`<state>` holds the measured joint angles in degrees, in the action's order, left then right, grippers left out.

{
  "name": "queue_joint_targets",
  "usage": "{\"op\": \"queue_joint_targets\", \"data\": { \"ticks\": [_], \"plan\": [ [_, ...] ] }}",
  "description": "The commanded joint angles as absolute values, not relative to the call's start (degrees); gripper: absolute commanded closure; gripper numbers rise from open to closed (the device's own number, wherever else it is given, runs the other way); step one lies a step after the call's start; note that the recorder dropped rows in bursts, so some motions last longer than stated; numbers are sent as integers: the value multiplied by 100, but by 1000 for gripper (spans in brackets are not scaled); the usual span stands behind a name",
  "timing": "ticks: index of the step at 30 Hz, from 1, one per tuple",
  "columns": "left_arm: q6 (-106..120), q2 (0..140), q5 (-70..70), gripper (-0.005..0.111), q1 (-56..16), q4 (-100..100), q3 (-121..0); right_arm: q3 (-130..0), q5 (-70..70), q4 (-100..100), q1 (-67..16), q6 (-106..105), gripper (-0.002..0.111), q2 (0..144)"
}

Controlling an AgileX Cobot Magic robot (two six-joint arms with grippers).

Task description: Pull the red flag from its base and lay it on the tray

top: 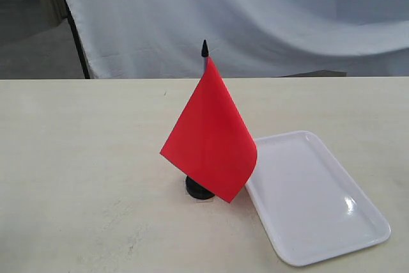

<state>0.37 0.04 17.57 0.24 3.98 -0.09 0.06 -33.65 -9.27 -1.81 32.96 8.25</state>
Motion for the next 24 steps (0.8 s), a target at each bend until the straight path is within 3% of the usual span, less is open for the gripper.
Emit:
{"op": "queue_joint_targets", "data": {
  "ticks": [1,5,11,18,24],
  "plan": [
    [0,0,1711,105,11,426,0,0,-4037,-1215,-143,3198,109,2189],
    [0,0,1711,105,11,426,0,0,-5437,-1977,-143,3143,109,3933],
    [0,0,1711,105,11,426,0,-633,-6245,-2961,-286,2900,109,6832],
    [0,0,1711,105,11,426,0,-1713,-6268,-2729,-1670,2020,109,9569],
    [0,0,1711,105,11,426,0,-2208,-6430,-1866,-2534,1358,109,10509]
  ]
}}
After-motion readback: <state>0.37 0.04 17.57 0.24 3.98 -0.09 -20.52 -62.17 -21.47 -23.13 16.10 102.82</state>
